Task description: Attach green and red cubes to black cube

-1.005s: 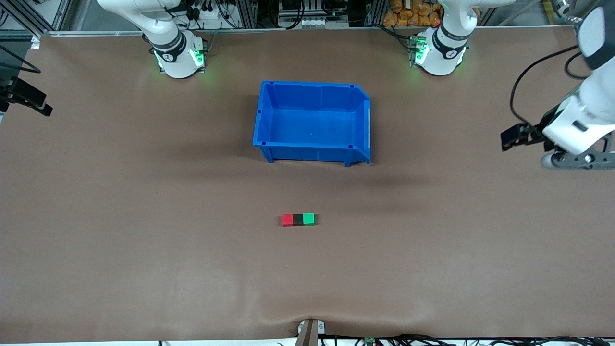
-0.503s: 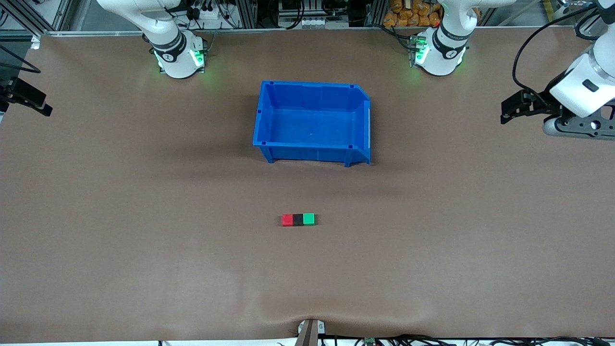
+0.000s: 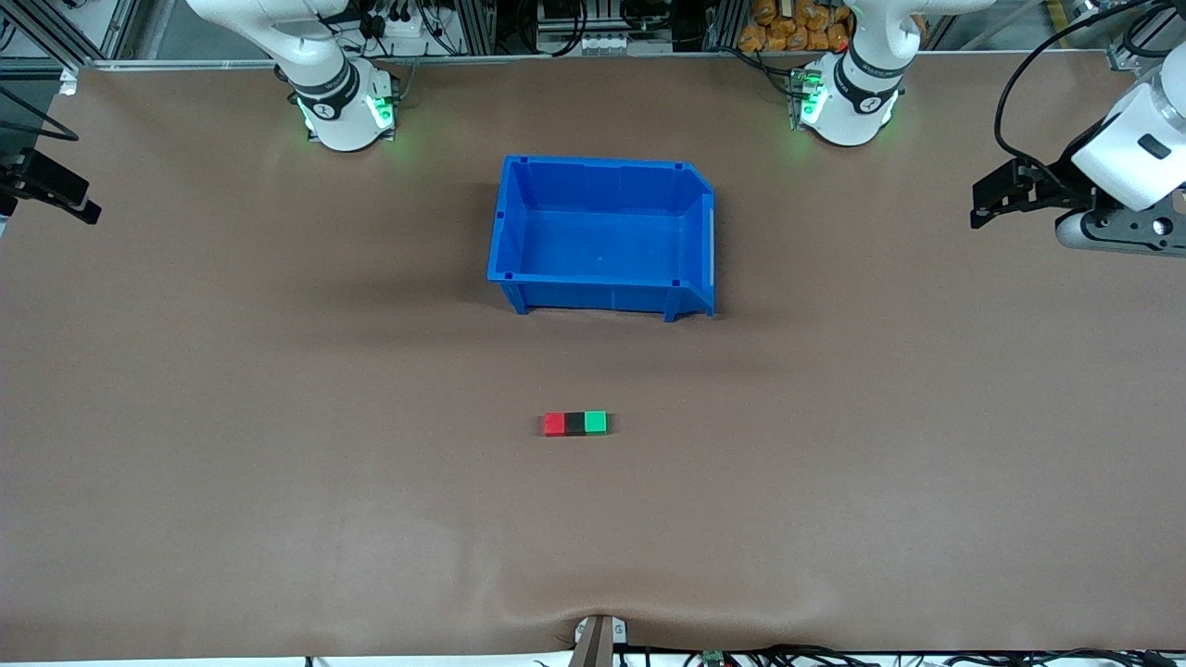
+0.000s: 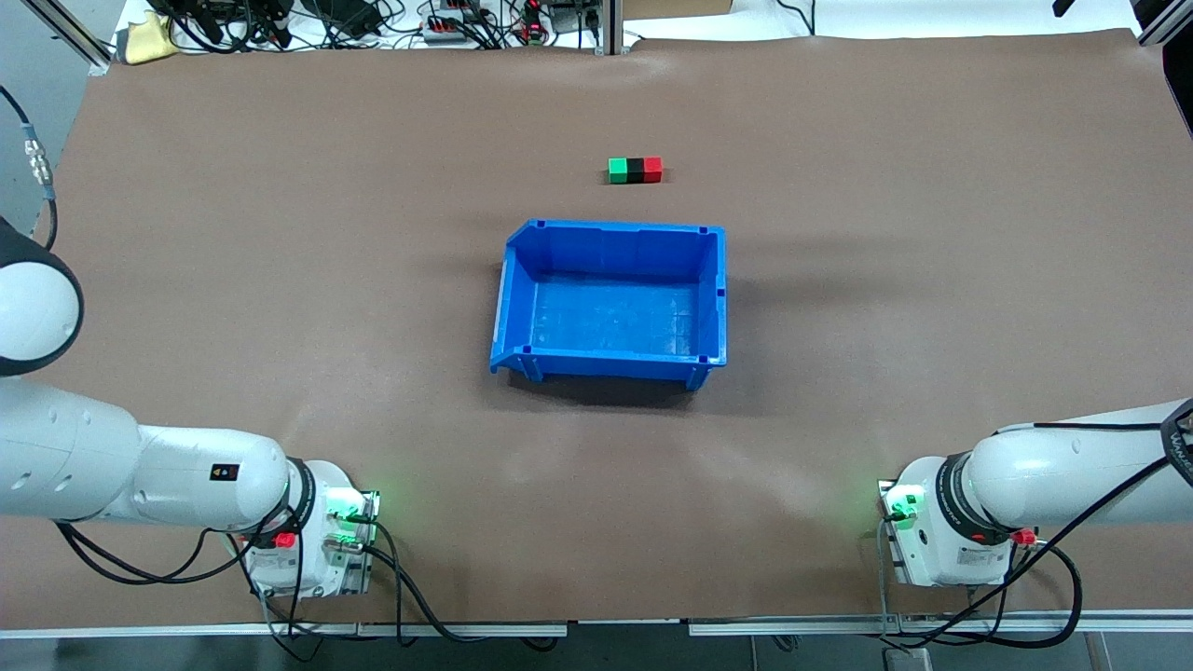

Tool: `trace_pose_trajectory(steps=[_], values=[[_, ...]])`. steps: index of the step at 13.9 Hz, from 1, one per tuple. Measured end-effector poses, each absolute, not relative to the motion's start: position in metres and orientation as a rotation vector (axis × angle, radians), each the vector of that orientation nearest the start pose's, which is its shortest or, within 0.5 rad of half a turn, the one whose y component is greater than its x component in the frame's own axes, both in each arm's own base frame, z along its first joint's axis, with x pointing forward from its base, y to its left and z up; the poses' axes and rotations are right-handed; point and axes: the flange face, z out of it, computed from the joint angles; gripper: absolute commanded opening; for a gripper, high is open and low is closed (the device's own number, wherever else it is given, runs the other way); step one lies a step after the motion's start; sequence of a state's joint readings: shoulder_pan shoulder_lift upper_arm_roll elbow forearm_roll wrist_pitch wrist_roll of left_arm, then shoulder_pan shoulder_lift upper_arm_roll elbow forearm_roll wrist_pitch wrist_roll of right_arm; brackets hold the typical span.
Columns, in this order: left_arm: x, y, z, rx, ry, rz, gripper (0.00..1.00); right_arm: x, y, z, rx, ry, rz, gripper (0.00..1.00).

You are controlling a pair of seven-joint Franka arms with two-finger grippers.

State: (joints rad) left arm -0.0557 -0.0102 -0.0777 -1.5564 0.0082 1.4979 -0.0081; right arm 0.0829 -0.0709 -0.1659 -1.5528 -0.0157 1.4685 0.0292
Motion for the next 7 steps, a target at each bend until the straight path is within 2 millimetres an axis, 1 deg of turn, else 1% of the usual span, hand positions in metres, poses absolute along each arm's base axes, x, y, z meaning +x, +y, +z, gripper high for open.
trace_pose_trajectory(steps=[2, 7], values=[[0.5403, -0.0718, 0.6283, -3.122, 0.204, 0.082, 1.0, 0.5197, -0.0487, 0.6616, -3.14, 0.178, 0.023, 1.0], [0.5403, -0.0679, 0.6337, -3.116, 0.303, 0.071, 1.0, 0.5197, -0.0487, 0.6616, -3.14, 0.178, 0.023, 1.0]])
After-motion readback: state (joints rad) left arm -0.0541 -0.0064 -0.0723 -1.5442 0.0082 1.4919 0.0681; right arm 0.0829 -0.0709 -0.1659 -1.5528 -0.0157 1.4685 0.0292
